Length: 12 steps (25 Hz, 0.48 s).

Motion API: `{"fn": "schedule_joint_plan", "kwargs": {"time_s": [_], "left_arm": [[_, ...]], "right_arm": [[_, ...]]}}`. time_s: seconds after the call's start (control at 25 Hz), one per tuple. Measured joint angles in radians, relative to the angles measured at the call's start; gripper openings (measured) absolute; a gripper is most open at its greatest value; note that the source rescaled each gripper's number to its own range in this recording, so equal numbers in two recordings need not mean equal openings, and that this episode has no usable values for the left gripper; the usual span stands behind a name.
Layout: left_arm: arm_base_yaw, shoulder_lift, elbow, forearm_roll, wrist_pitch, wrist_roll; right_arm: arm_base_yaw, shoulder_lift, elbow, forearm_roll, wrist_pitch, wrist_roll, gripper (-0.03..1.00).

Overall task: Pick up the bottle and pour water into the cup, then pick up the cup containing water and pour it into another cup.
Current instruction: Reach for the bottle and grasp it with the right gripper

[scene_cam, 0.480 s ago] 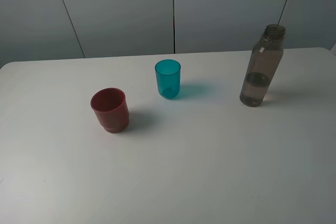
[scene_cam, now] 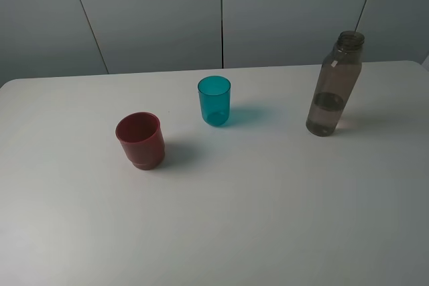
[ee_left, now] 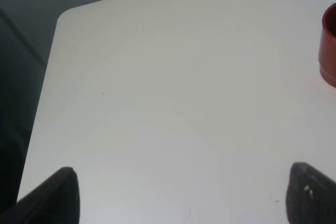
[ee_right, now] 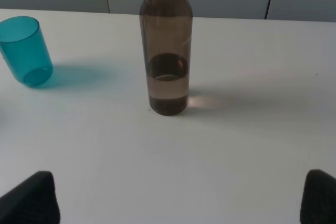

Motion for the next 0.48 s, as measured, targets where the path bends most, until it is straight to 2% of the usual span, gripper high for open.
{"fn": "schedule_joint_plan", "kwargs": {"time_s": [0.48], "left_arm": [[0.000, 0.000, 0.000, 0.000, 0.000, 0.000]], "right_arm": [[0.000, 0.000, 0.000, 0.000, 0.000, 0.000, 1.00]]}}
